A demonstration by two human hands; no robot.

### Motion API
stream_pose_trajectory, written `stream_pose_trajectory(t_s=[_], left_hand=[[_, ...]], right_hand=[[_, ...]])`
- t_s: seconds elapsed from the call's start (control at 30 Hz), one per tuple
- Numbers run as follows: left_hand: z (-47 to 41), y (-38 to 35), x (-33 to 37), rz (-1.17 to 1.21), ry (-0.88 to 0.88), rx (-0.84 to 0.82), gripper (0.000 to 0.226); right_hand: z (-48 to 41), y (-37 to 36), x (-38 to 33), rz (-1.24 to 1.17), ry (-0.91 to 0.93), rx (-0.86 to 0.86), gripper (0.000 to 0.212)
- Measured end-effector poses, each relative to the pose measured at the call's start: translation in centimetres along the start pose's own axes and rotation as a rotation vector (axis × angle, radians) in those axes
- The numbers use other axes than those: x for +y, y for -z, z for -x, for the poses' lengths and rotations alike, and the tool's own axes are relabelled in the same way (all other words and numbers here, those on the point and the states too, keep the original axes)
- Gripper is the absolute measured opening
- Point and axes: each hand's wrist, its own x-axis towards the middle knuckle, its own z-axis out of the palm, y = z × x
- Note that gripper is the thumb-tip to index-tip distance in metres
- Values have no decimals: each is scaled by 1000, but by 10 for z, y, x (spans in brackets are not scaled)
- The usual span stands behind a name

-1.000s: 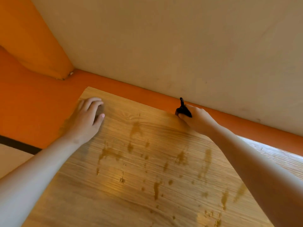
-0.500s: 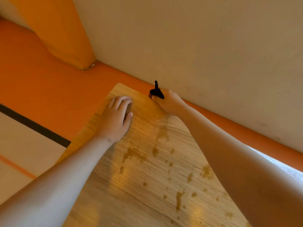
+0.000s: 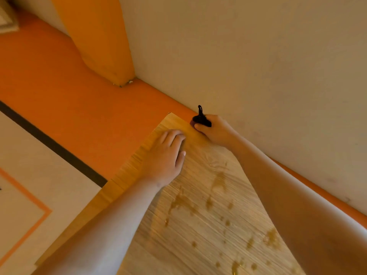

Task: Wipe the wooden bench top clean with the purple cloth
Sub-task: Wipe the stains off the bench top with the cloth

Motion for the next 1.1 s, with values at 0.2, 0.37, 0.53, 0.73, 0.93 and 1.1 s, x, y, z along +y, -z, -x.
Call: stream_pose_trajectory(t_s=[0.2, 0.37, 0.53, 0.73, 0.93, 1.1], left_hand=[[-1, -5, -4, -26, -26, 18, 46], [-1, -6, -4, -34, -27, 30, 45], [-1, -2, -2, -21, -15, -8, 43], [1, 2, 6, -124, -37, -21, 41], [3, 13, 31, -365, 10, -166, 46], [17, 41, 95, -210, 17, -102, 36]], right_hand=[[-52, -22, -45, -35, 61, -52, 29], [-55, -23, -39, -36, 98, -58, 30], [-14, 0, -10, -2, 75, -34, 6], [66, 55, 32, -52, -104, -117, 39], [183, 98, 42, -265, -179, -67, 15], [273, 93, 50, -493, -331, 6, 34]])
